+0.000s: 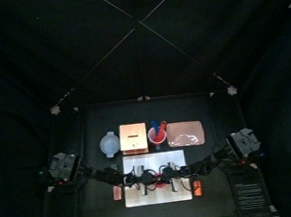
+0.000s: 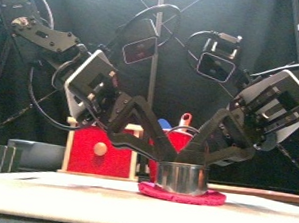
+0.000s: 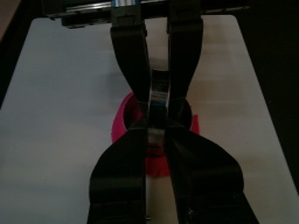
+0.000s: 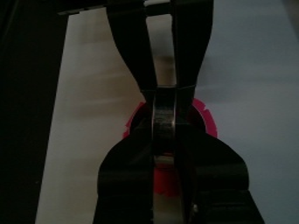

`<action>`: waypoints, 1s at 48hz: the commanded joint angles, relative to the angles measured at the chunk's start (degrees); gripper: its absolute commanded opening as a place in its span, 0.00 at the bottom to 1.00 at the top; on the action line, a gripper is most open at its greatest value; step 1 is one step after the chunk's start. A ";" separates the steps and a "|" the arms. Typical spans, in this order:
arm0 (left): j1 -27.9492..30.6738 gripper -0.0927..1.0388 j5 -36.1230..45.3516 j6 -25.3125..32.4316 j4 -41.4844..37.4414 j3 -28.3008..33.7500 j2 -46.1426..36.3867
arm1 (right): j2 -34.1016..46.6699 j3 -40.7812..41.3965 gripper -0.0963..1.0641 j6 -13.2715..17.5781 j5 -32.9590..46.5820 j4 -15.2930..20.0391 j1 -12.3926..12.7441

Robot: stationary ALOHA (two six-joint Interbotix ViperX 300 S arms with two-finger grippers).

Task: Get the cutter from the drawer then cut the dough then place the extra dough in the bowl
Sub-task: Cut the dough

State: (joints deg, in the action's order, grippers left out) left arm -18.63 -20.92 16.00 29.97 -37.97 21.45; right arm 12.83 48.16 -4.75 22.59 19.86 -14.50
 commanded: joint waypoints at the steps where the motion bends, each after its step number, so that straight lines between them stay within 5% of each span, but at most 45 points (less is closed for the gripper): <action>1: -2.37 0.51 2.90 -0.35 1.32 -3.43 3.96 | 0.88 0.70 0.41 0.79 -2.29 -0.62 0.79; 33: 1.14 0.51 -7.21 -0.18 5.54 -8.88 -1.76 | -7.91 3.16 0.44 0.97 -2.46 -6.94 4.31; 48: 1.14 0.51 -6.33 2.64 5.63 -8.70 -3.16 | -7.91 3.60 0.60 0.97 -2.55 -7.12 4.39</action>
State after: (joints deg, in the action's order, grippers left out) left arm -17.05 -29.27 17.23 34.80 -43.15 18.81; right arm 6.59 50.71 -3.34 20.83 12.83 -10.02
